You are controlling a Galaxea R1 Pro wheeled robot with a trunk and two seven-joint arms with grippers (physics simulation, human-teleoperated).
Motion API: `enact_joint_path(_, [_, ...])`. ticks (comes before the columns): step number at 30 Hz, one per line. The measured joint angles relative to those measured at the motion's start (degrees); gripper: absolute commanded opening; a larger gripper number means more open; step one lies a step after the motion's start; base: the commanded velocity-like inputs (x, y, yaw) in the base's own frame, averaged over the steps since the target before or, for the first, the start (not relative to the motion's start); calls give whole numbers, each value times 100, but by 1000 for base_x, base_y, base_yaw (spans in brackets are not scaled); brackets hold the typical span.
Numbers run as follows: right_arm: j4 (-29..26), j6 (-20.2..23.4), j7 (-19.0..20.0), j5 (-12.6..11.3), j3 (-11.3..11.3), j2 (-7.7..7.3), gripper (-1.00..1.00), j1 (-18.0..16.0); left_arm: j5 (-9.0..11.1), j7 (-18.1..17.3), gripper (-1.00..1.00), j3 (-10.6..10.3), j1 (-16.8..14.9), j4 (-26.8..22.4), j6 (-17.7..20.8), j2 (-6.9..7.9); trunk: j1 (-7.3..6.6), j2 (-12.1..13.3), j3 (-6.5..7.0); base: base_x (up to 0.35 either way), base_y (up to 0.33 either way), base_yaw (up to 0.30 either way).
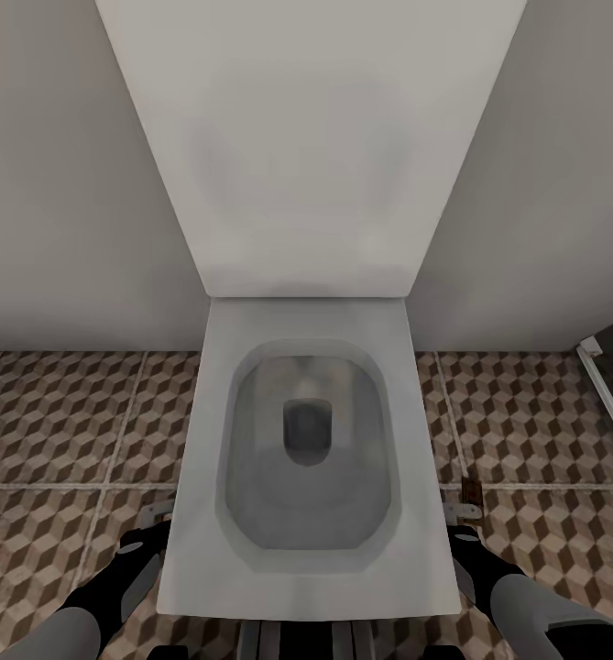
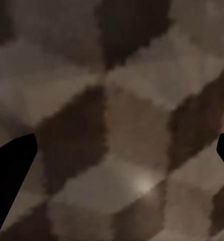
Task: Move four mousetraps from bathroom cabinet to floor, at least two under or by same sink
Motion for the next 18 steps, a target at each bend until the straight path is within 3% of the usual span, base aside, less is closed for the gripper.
enact_joint_path(9, [-6,-21,-7,10,-9,0,100,-4,8,0,100,-4,0,0,7,4,1,0,0,-27,0,0])
enact_joint_path(18, [-15,-40,-2,5,-11,0,100,-5,19,7,100,6,0,-14,10,8,3,0,0,-247,0,0])
